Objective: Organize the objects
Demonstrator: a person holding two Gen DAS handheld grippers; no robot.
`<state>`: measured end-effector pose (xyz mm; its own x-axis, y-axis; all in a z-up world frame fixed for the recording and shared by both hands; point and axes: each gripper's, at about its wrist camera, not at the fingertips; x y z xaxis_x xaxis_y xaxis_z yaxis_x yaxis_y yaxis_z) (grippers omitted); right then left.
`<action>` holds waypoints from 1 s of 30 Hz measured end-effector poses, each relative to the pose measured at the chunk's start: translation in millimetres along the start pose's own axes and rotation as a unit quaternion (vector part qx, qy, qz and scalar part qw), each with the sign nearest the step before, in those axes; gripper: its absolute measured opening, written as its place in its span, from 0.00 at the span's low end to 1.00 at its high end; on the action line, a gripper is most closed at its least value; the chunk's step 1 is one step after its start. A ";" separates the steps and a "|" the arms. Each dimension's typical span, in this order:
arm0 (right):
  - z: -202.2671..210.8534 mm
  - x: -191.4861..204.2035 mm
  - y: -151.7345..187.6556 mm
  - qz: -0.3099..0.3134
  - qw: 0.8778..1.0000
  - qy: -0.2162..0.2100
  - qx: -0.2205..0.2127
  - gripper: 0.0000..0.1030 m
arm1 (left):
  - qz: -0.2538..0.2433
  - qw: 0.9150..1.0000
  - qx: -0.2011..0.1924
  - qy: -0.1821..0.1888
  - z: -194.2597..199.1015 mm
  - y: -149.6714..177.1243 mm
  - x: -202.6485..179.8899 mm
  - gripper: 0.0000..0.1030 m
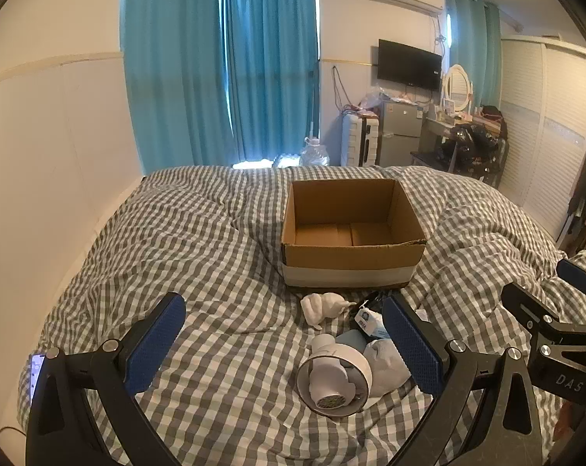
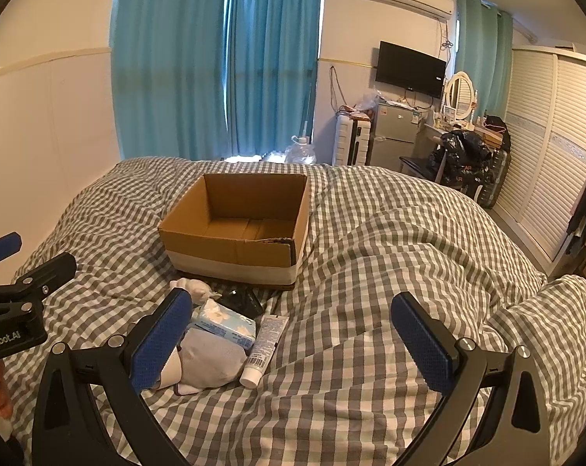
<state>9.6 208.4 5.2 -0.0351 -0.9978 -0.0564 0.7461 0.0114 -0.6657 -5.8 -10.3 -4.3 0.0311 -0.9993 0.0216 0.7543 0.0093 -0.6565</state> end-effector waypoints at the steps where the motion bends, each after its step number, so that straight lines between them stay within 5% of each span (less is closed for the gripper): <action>1: -0.2 0.4 0.2 0.000 1.000 0.001 0.000 1.00 | 0.002 1.000 0.001 0.001 -0.2 -0.1 0.6 1.00; 30: 3.7 -1.5 2.2 -0.012 1.000 -0.023 -0.015 1.00 | -0.001 1.000 0.004 0.007 -1.0 2.7 1.8 1.00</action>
<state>13.7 209.7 6.6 -0.0230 -0.9997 -0.0064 0.7251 -0.0123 -0.6885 -4.5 -12.2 -6.8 0.0205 -0.9997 0.0128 0.7601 0.0073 -0.6497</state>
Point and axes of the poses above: each gripper's, at about its wrist camera, not at the fingertips, and z roughly against the way its jaws point, x to its left, y to its underside, and after that the axes turned 14 degrees about x, right-handed
